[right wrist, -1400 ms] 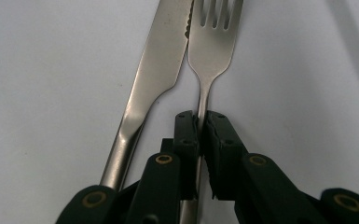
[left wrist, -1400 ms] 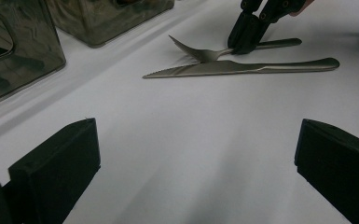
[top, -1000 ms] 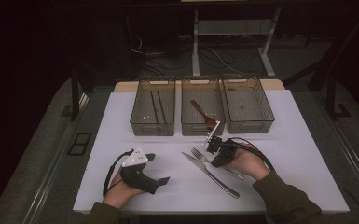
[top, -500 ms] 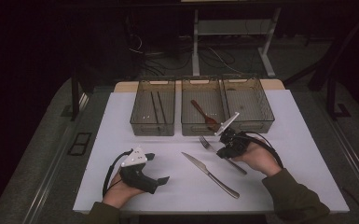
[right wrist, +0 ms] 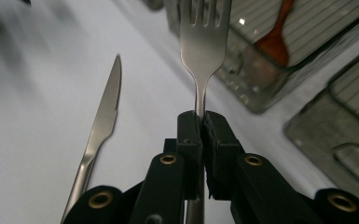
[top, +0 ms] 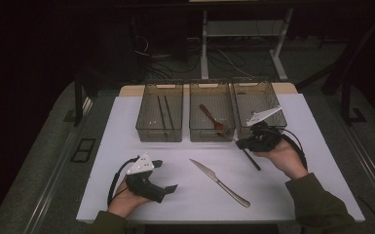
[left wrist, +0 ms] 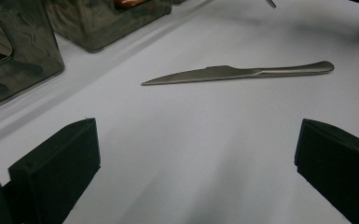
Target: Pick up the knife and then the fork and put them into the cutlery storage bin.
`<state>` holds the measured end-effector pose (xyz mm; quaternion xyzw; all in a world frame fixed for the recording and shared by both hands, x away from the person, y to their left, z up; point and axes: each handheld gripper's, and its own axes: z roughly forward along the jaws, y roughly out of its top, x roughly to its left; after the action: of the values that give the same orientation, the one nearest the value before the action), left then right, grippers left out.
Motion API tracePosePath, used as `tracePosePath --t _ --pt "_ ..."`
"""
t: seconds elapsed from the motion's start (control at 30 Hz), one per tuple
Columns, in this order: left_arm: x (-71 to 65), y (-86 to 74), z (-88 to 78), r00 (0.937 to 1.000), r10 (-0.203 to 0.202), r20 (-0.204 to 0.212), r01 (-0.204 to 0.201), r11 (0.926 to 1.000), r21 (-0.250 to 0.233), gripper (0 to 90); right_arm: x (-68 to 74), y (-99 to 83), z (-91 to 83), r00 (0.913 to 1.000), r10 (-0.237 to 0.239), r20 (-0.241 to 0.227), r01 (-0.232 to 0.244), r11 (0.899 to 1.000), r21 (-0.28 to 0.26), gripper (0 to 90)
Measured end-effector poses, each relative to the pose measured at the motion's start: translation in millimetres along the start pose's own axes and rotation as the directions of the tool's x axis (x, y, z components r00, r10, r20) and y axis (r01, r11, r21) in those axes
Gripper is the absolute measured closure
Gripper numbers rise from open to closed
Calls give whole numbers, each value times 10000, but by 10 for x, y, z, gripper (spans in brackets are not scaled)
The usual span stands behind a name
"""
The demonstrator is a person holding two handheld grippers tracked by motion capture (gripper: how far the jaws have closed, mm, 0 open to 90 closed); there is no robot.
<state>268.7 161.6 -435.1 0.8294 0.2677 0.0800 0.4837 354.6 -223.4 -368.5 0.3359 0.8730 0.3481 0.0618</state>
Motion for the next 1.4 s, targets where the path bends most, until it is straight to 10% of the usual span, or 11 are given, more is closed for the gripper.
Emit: tracePosePath --t 0.57,1.4 --pt "23 -3 15 10000 -21 59 22 9999 -101 0 -338 -10 -505 9911 719 1122 -334 9491 -3131 843" --pt "21 2 43 9999 4 118 -2 9998 -184 0 -1161 167 -516 9490 1731 2633 -550 9137 -4026 842"
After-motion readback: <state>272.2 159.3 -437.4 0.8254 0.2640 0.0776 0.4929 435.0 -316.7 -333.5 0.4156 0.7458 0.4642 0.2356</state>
